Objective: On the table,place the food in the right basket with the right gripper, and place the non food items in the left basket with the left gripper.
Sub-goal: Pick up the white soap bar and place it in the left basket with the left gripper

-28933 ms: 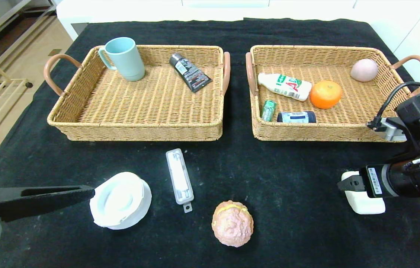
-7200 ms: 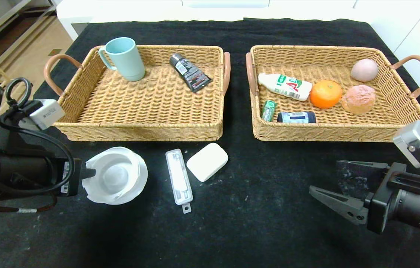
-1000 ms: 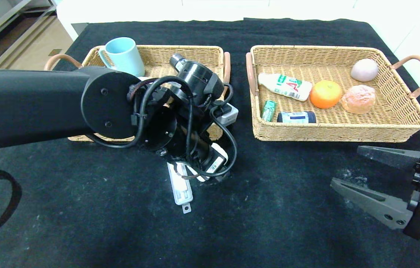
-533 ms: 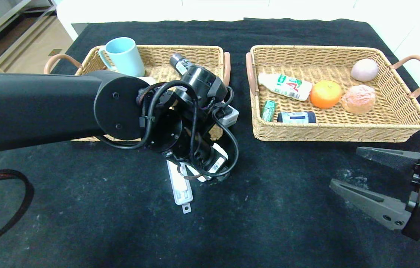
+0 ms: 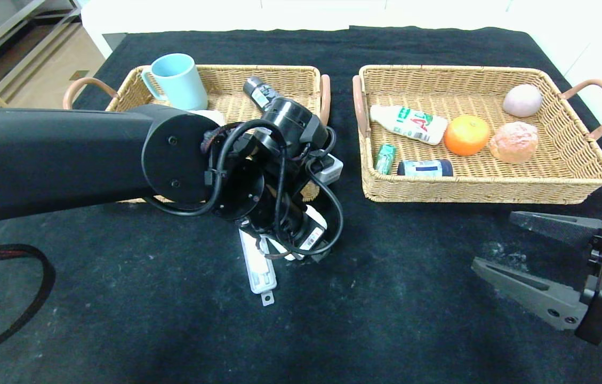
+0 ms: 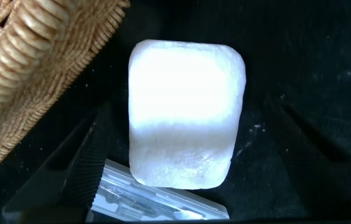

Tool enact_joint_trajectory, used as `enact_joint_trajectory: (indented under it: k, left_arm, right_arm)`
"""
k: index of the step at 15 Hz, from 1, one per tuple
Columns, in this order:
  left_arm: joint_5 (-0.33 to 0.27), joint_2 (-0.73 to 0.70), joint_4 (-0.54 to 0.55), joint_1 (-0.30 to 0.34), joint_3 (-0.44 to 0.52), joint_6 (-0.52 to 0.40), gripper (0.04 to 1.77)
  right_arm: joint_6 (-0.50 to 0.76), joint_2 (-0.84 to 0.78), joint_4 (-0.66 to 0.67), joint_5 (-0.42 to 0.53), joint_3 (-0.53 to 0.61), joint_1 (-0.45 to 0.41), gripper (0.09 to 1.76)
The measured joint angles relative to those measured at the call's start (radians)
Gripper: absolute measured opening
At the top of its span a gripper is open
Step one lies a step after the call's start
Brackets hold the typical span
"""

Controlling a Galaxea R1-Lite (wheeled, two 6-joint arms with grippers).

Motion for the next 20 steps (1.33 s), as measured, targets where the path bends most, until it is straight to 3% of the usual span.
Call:
enact_joint_trajectory:
  k: [3, 5, 20]
  left_arm:
    - [0.000, 0.002, 0.001, 0.000, 0.002, 0.000, 1.25]
    - [0.000, 0.004, 0.001, 0.000, 0.002, 0.000, 1.06]
    - [-0.002, 0.003, 0.004, 0.002, 0.003, 0.002, 1.01]
  right_arm:
    - [0.000, 0.000, 0.000, 0.000, 0.000, -0.001, 1.71]
    - [0.000, 0.000, 0.000, 0.000, 0.000, -0.001, 1.71]
    - [-0.002, 0.005, -0.001, -0.001, 0.003, 0.001, 1.71]
